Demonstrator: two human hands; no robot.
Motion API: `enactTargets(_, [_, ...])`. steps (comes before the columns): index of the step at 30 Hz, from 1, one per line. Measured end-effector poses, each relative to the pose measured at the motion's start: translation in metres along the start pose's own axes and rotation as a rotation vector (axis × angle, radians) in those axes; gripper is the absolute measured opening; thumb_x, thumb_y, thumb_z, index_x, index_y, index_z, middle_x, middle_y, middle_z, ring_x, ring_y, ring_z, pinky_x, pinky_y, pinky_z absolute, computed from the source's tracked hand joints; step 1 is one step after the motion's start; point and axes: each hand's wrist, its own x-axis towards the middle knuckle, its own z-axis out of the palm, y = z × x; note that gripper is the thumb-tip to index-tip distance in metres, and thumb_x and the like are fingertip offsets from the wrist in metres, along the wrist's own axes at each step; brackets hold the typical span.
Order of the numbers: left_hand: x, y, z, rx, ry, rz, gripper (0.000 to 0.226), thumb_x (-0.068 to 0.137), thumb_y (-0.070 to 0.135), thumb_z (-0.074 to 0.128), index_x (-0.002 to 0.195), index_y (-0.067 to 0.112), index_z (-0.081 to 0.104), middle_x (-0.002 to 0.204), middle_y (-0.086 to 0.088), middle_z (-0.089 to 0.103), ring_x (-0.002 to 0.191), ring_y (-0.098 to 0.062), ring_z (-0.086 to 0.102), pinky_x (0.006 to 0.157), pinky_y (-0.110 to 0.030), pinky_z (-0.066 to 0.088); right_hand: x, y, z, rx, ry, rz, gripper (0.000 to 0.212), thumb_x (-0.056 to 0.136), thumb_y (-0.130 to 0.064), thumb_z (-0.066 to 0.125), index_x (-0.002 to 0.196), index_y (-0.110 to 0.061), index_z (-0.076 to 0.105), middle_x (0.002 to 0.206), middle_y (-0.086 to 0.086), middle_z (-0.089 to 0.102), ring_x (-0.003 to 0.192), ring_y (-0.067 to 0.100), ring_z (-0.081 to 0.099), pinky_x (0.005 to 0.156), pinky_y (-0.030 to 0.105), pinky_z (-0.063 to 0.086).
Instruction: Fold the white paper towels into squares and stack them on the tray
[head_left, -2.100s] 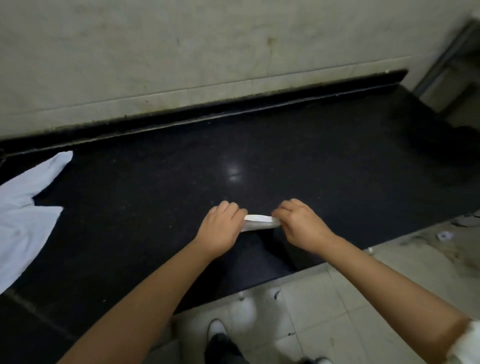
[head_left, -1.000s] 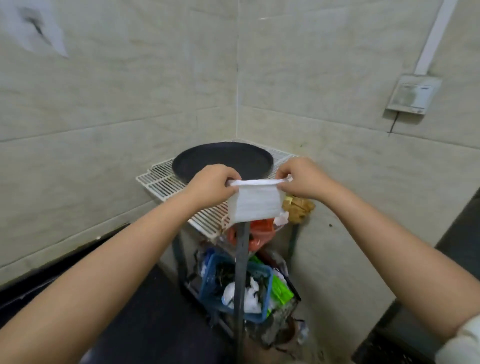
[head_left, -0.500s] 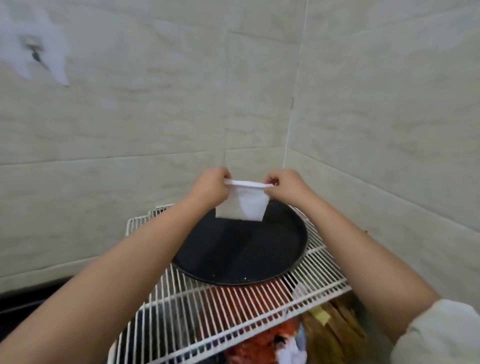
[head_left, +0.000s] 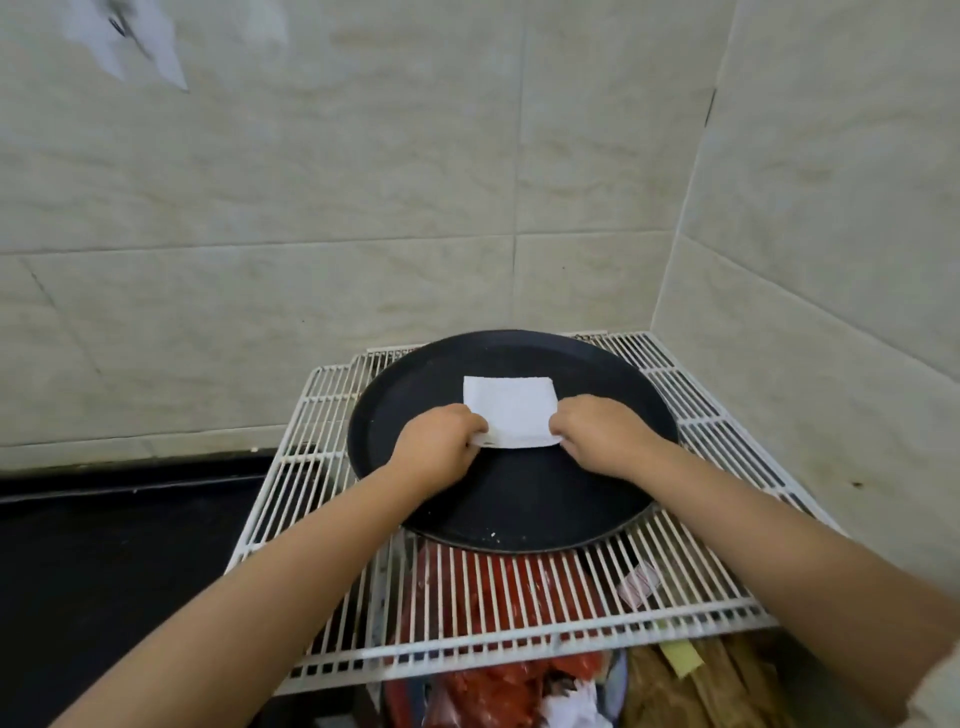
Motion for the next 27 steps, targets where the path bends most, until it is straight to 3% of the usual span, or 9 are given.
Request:
enactTargets(4, [-0.007, 0.003, -0.001, 0.009, -0.066, 0.006, 0.036, 0.095, 0.022, 0.044, 0.13, 0.016, 0.05, 0.129, -0.004, 0.053, 0.115, -0.022, 0.053, 0.095, -0.033, 0.047, -0.009, -0.004, -0.007, 0.01, -0.075, 0.024, 0.018, 0.095, -0.025, 0.042, 0.083, -0.014, 0.05, 0.092, 0.004, 0.049, 0.095, 0.024, 0.057, 0.069, 0.03, 0.038])
enactTargets(7, [-0.012, -0.005, -0.015, 0.085, -0.003, -0.052, 0.041, 0.095, 0.031, 0.044, 0.131, 0.013, 0.047, 0.138, -0.006, 0.046, 0.127, -0.023, 0.044, 0.103, -0.036, 0.042, -0.003, -0.017, -0.022, 0.043, -0.012, 0.033, 0.035, 0.095, -0.035, 0.042, 0.117, -0.012, 0.055, 0.122, 0.007, 0.054, 0.115, 0.026, 0.051, 0.089, 0.036, 0.046])
enactTargets(10, [-0.031, -0.034, -0.037, 0.163, 0.023, -0.188, 0.056, 0.097, 0.039, 0.038, 0.142, 0.009, 0.031, 0.154, -0.01, 0.023, 0.144, -0.026, 0.016, 0.119, -0.039, 0.018, 0.015, -0.052, -0.043, 0.166, 0.017, -0.02, 0.049, 0.096, -0.038, 0.04, 0.138, -0.012, 0.039, 0.144, 0.01, 0.039, 0.13, 0.028, 0.038, 0.105, 0.042, 0.038])
enactTargets(13, [-0.071, -0.081, -0.061, 0.168, 0.008, -0.366, 0.061, 0.098, 0.042, 0.034, 0.147, 0.008, 0.019, 0.157, -0.01, 0.012, 0.146, -0.028, 0.005, 0.119, -0.042, 0.013, 0.04, -0.106, -0.061, 0.168, -0.014, -0.118, 0.061, 0.096, -0.044, 0.035, 0.147, -0.015, 0.018, 0.156, 0.008, 0.018, 0.142, 0.028, 0.019, 0.115, 0.044, 0.026])
enactTargets(18, [-0.179, -0.171, -0.099, 0.182, 0.098, -0.625, 0.056, 0.097, 0.042, 0.036, 0.143, 0.012, 0.027, 0.151, -0.009, 0.029, 0.143, -0.03, 0.017, 0.113, -0.044, 0.027, 0.079, -0.242, -0.092, 0.193, -0.089, -0.276, 0.071, 0.094, -0.051, 0.034, 0.149, -0.017, 0.005, 0.157, 0.014, 0.002, 0.145, 0.031, 0.003, 0.119, 0.046, 0.013])
enactTargets(22, [-0.297, -0.242, -0.123, 0.254, 0.119, -0.785, 0.05, 0.095, 0.043, 0.039, 0.134, 0.011, 0.039, 0.141, -0.009, 0.041, 0.136, -0.029, 0.029, 0.106, -0.043, 0.033, 0.078, -0.383, -0.119, 0.281, -0.052, -0.388, 0.072, 0.094, -0.051, 0.036, 0.149, -0.02, 0.001, 0.158, 0.01, -0.003, 0.146, 0.03, -0.005, 0.118, 0.052, 0.008])
enactTargets(27, [-0.457, -0.319, -0.148, 0.299, 0.141, -1.006, 0.052, 0.096, 0.043, 0.038, 0.138, 0.012, 0.036, 0.149, -0.007, 0.033, 0.143, -0.028, 0.018, 0.112, -0.046, 0.025, 0.054, -0.567, -0.149, 0.282, -0.021, -0.607, 0.07, 0.094, -0.05, 0.035, 0.148, -0.02, 0.002, 0.158, 0.007, -0.003, 0.146, 0.028, -0.007, 0.118, 0.051, 0.006])
